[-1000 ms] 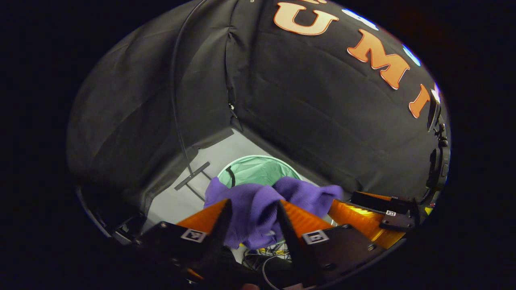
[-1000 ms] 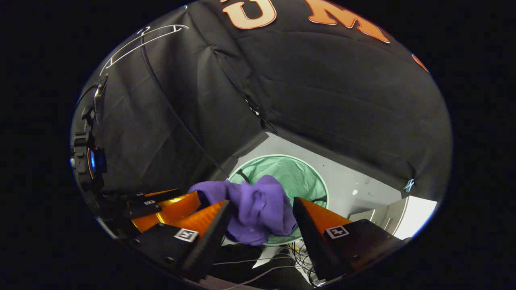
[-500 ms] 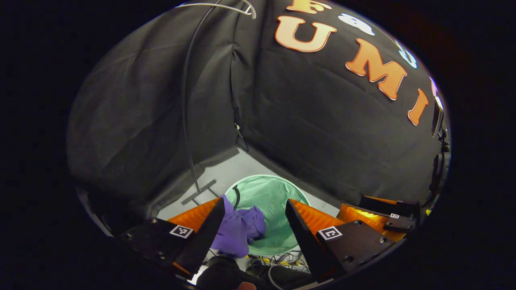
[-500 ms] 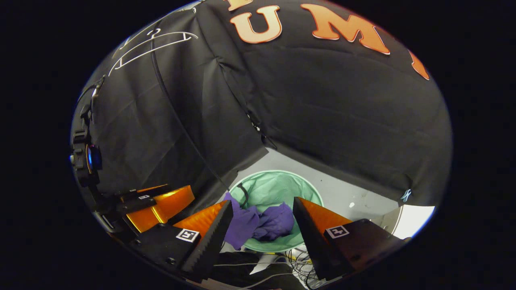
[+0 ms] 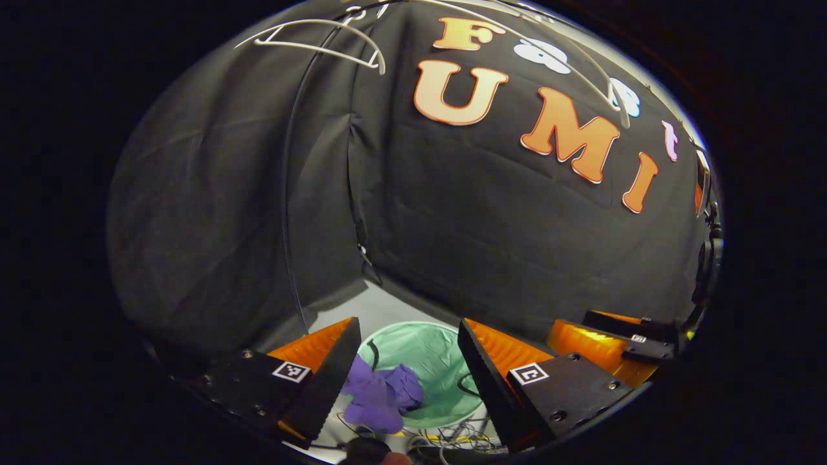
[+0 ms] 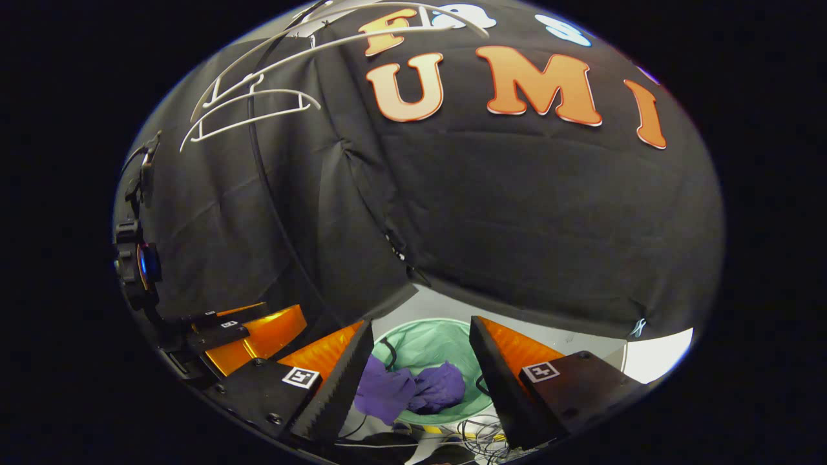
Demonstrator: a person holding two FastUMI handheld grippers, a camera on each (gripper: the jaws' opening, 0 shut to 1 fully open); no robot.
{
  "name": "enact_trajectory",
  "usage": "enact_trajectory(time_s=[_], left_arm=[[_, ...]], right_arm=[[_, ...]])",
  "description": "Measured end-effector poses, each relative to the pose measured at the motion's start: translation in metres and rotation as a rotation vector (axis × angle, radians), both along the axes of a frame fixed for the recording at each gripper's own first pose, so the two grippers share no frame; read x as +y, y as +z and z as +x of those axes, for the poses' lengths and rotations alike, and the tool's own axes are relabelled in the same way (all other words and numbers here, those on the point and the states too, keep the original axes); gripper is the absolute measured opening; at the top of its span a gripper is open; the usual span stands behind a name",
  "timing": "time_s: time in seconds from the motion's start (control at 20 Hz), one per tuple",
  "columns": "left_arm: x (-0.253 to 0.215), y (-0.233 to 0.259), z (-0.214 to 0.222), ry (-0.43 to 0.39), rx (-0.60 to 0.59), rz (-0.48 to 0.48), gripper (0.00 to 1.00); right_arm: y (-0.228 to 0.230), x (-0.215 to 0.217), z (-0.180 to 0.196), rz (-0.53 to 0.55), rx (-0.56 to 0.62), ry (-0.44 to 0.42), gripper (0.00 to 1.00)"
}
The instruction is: Grasp the clothes on the hanger with both hands and then place them into the laundry hamper below.
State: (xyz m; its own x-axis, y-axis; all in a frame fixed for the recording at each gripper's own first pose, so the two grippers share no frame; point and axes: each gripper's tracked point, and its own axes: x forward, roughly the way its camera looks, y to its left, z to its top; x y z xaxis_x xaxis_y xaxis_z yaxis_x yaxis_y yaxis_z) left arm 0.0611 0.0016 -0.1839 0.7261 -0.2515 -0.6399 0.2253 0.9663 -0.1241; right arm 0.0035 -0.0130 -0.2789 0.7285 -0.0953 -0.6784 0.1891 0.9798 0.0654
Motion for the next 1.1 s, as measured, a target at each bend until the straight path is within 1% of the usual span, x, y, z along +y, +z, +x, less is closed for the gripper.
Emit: enact_trajectory(time_s=[0.1, 0.2, 0.3, 0.35, 0.4, 0.45, 0.5, 0.6, 0.65, 0.7, 0.85, 0.9, 0.95, 1.05, 1.1], left_arm=[[0.012, 0.039, 0.016, 0.017, -0.103, 0.023, 0.98], [0.011, 0.083, 0.026, 0.050, -0.213, 0.003, 0.97], [0.008, 0.121, 0.024, 0.086, -0.298, -0.036, 0.98], [0.003, 0.141, 0.021, 0.104, -0.339, -0.049, 0.96], [0.001, 0.158, 0.016, 0.124, -0.364, -0.047, 0.96], [-0.003, 0.173, 0.008, 0.139, -0.387, -0.050, 0.92], [-0.008, 0.186, 0.000, 0.145, -0.410, -0.065, 0.96], [-0.015, 0.212, -0.020, 0.155, -0.457, -0.101, 0.92], [-0.018, 0.227, -0.024, 0.167, -0.480, -0.112, 0.92], [-0.021, 0.235, -0.032, 0.174, -0.500, -0.122, 0.92], [-0.029, 0.250, -0.059, 0.190, -0.529, -0.113, 0.92], [-0.031, 0.257, -0.068, 0.192, -0.545, -0.105, 0.92], [-0.033, 0.263, -0.077, 0.196, -0.562, -0.094, 0.92], [-0.032, 0.268, -0.086, 0.208, -0.583, -0.071, 0.92], [-0.034, 0.271, -0.093, 0.213, -0.590, -0.070, 0.92]], right_arm=[[0.039, 0.000, 0.012, -0.014, -0.090, -0.007, 0.98], [0.082, -0.004, 0.020, -0.033, -0.188, 0.014, 0.98], [0.121, -0.013, 0.017, -0.078, -0.276, 0.036, 0.98], [0.141, -0.017, 0.012, -0.105, -0.318, 0.045, 0.98], [0.157, -0.021, 0.004, -0.132, -0.347, 0.053, 0.98], [0.175, -0.022, -0.004, -0.151, -0.377, 0.064, 0.98], [0.190, -0.022, -0.011, -0.169, -0.404, 0.068, 0.98], [0.223, -0.029, -0.027, -0.181, -0.480, 0.067, 0.98], [0.235, -0.030, -0.035, -0.177, -0.511, 0.070, 0.89], [0.244, -0.031, -0.043, -0.172, -0.528, 0.078, 0.98], [0.259, -0.035, -0.063, -0.160, -0.571, 0.089, 0.98], [0.262, -0.040, -0.069, -0.161, -0.580, 0.086, 0.93], [0.264, -0.044, -0.077, -0.159, -0.586, 0.085, 0.98], [0.272, -0.048, -0.093, -0.149, -0.605, 0.086, 0.98], [0.276, -0.051, -0.099, -0.147, -0.616, 0.083, 0.93]])
